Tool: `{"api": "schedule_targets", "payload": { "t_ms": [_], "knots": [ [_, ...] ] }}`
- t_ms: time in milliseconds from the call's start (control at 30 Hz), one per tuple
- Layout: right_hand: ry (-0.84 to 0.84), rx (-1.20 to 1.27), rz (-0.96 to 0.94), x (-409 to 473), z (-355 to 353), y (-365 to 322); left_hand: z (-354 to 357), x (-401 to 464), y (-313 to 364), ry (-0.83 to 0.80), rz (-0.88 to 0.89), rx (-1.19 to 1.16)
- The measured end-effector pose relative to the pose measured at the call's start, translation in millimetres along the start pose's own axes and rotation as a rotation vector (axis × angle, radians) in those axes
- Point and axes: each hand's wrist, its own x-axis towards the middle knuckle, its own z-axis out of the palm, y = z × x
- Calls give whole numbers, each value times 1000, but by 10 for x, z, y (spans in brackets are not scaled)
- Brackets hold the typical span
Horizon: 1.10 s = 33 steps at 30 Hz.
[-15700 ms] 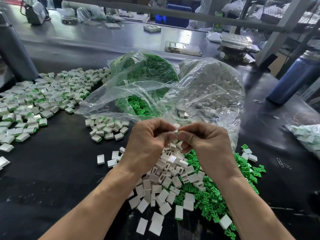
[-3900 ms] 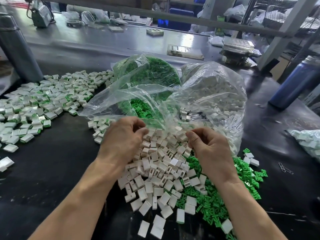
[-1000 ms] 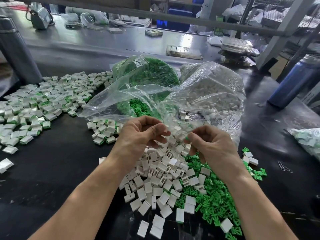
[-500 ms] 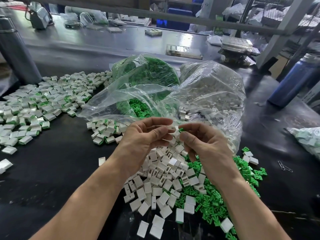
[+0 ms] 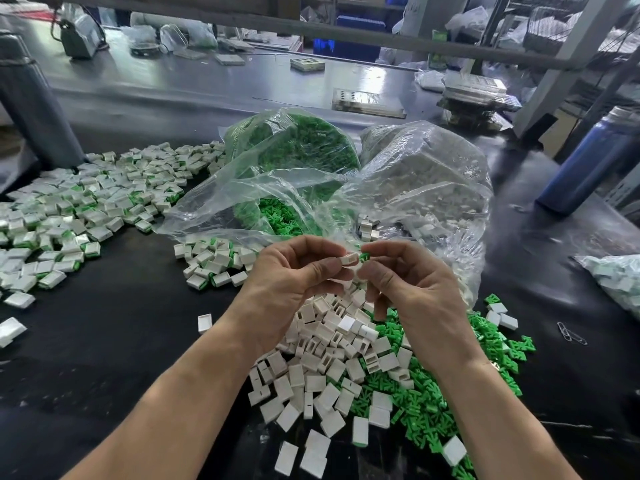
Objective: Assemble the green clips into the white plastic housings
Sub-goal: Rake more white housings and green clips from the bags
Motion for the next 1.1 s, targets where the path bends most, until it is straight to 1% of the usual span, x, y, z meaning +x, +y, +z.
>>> {"api": "schedule_targets", "payload": {
  "t_ms": [267, 467, 600, 700, 867, 1100],
  "knots": [
    [8, 28, 4, 3, 15, -11, -7, -5, -12, -45, 33, 82],
    [33, 222, 73, 33, 5, 9, -7, -5, -16, -21, 57, 141],
    [22, 291, 109, 42, 12, 11, -7, -4, -21, -12, 93, 245],
    [10, 295, 120, 44, 37, 9, -5, -10, -26, -7, 112, 301],
    [23, 276, 133, 30, 80, 32, -6, -18, -27, 4, 129, 295],
    [32, 210, 117, 15, 70, 32, 16, -18, -64, -29, 158, 297]
  ]
}}
